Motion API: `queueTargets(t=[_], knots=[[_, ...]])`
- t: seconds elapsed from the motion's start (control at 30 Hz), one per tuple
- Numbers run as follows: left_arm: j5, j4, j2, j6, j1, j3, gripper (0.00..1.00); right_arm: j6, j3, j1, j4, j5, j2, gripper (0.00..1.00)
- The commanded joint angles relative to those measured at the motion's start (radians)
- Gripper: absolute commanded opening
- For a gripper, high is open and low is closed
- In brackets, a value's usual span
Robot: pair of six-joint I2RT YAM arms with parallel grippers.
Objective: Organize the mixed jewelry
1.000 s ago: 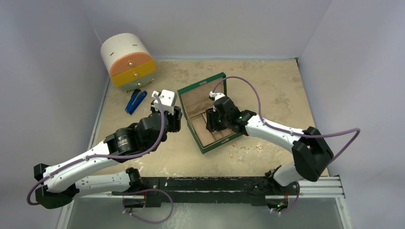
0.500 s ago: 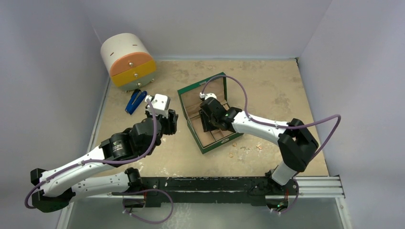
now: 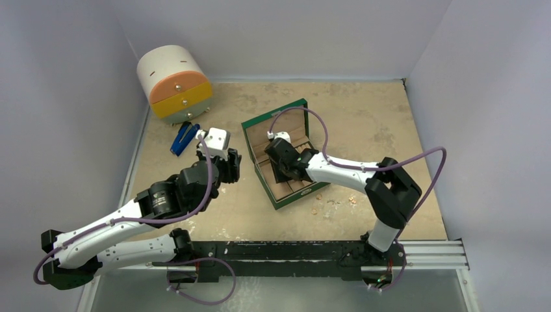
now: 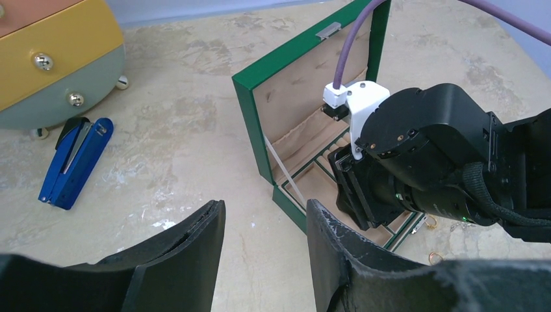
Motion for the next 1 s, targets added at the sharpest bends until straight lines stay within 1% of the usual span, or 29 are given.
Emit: queueTargets(t=[0.0,0.13,0.3,0.57,0.83,0.97], knots=[[-0.026,0.024,-0.009,0.007,-0.001,-0.006,0.49,0.036,0.017,0.011,0.001,-0.003,0.04,0.37],[-0.031,0.022,-0.008,0.007,-0.001,-0.007,0.49,0.043,0.03,0.011,-0.017,0.01,0.023,0.37],[-0.035,0.022,-0.01,0.006,-0.001,-0.006,0.49,0.052,0.033,0.012,-0.03,0.023,-0.041,0.38],[-0.03,0.02,0.001,0.002,-0.001,-0.005,0.48,0.056,0.013,0.012,-0.072,0.029,-0.196,0.4],[-0.058,0.016,0.006,-0.005,-0.001,-0.004,0.46,0.039,-0.063,0.002,-0.127,0.161,-0.407,0.43],[-0.077,0.013,0.003,-0.008,-0.001,-0.004,0.46,0.04,-0.116,-0.045,-0.166,0.22,-0.503,0.44]])
